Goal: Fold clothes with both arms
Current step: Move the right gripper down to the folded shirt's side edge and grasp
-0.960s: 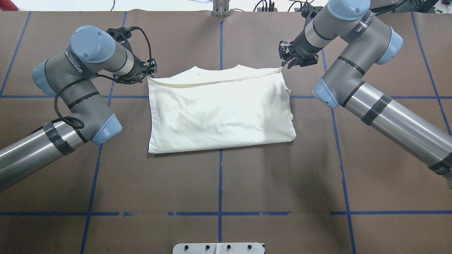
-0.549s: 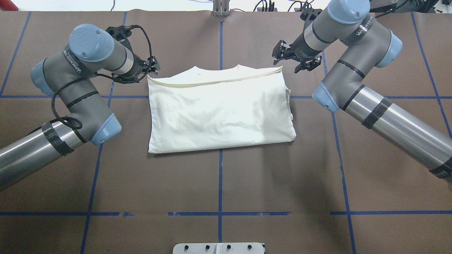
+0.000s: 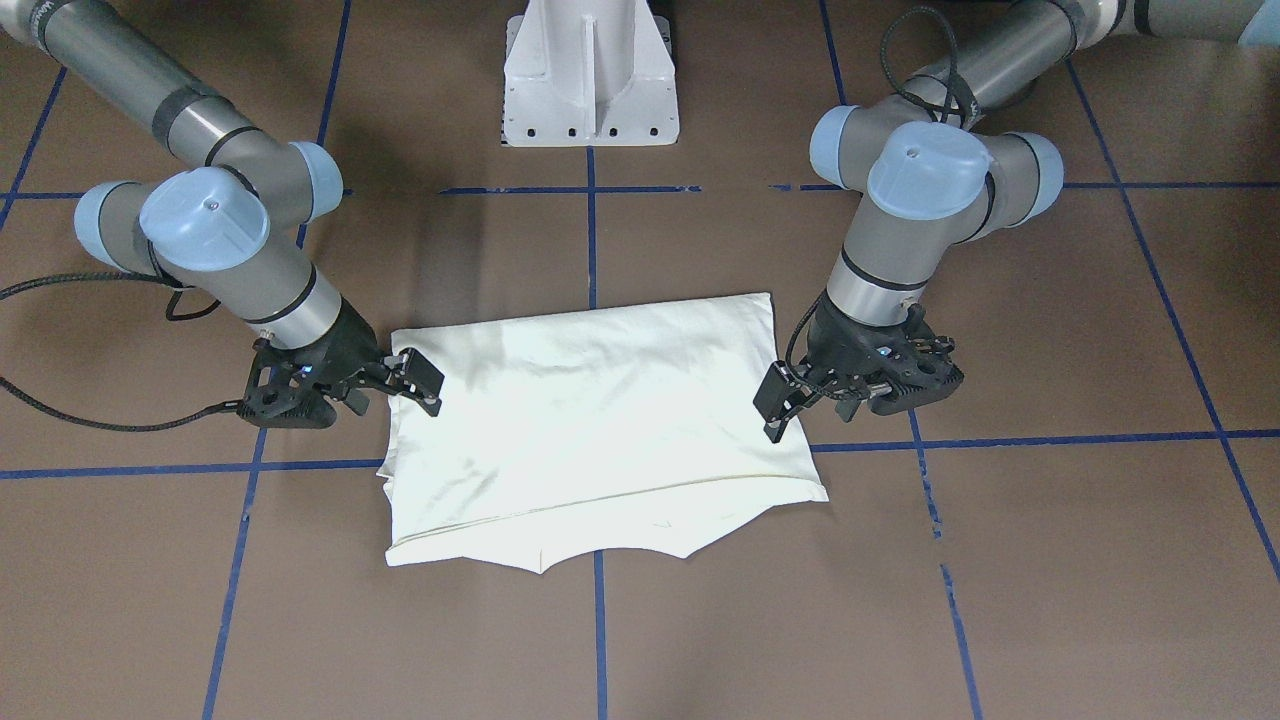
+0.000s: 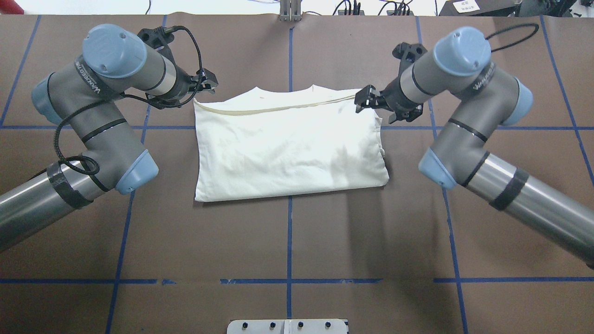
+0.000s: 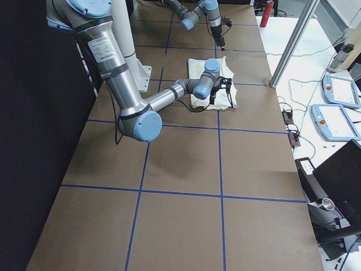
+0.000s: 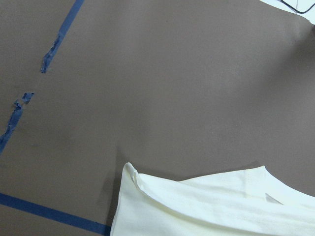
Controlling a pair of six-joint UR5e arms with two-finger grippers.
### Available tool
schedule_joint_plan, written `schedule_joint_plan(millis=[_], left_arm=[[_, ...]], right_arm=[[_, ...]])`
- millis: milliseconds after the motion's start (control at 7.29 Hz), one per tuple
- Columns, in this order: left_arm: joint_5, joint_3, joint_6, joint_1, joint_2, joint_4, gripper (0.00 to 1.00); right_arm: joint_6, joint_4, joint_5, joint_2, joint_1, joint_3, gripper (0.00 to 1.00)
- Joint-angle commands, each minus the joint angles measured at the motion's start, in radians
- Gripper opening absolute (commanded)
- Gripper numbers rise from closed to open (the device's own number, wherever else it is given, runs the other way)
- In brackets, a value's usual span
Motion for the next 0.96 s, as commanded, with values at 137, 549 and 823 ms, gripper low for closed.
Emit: schedule_joint_plan(millis=[137, 549, 823], left_arm=[[-0.001, -0.012, -0.002, 0.009, 0.001, 0.011, 0.98], [-0.003, -0.013, -0.001, 0.011, 0.001, 0.011, 0.98], [-0.003, -0.013, -0.001, 0.014, 0.001, 0.010, 0.96]], right_arm=[[0.000, -0.002, -0.014, -0.061, -0.059, 0.037, 1.00], [-0.002, -0.003, 0.021, -0.064, -0.068, 0.040, 0.02], [-0.002, -0.002, 0.059, -0.077, -0.055, 0.076, 0.00]])
